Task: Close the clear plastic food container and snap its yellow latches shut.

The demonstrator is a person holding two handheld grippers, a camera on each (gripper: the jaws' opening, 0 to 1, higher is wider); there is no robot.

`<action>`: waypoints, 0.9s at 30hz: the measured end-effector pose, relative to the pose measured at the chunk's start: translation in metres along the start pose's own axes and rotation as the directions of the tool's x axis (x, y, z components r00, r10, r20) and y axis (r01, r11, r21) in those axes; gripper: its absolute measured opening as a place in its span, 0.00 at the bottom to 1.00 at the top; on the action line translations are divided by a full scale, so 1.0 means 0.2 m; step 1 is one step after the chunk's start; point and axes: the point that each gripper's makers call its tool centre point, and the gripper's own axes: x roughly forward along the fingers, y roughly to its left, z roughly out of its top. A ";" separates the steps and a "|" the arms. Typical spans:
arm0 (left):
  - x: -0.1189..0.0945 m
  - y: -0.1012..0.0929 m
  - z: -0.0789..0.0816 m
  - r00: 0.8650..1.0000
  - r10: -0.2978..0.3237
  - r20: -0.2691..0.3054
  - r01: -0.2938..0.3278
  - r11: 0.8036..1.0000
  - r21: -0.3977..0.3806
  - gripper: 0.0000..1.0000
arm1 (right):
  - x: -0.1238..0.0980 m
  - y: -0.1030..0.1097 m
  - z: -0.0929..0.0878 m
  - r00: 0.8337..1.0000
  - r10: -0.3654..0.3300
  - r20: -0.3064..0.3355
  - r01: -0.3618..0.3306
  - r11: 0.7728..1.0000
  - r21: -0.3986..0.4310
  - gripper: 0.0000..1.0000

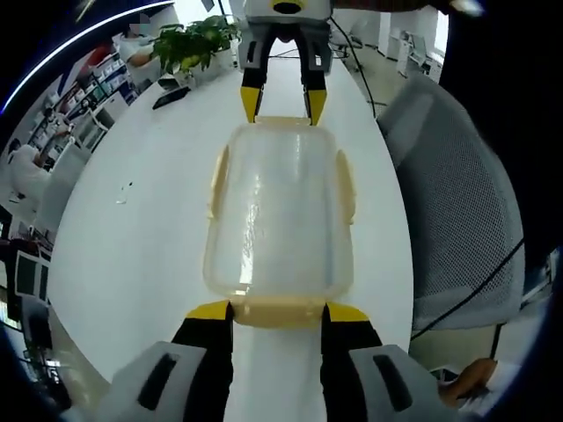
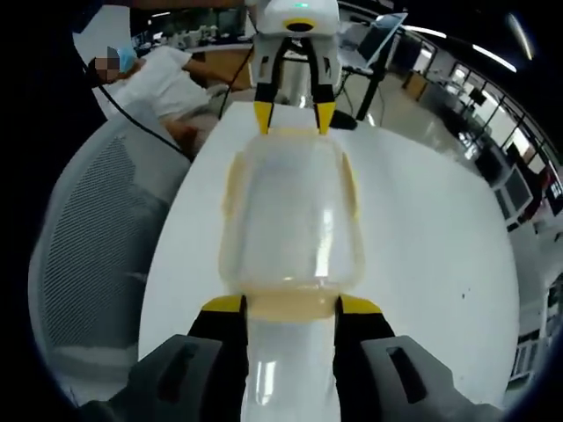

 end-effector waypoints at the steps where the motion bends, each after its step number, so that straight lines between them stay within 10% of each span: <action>1: 0.00 0.00 0.01 1.000 -0.001 0.001 0.001 1.000 0.003 0.32 | -0.01 0.00 -0.01 1.000 -0.002 -0.002 0.002 1.000 0.002 0.33; 27: 0.18 0.06 0.31 0.998 -0.042 0.045 0.039 0.997 0.061 0.32 | -0.19 0.00 -0.31 0.999 -0.032 -0.040 0.034 0.997 0.066 0.34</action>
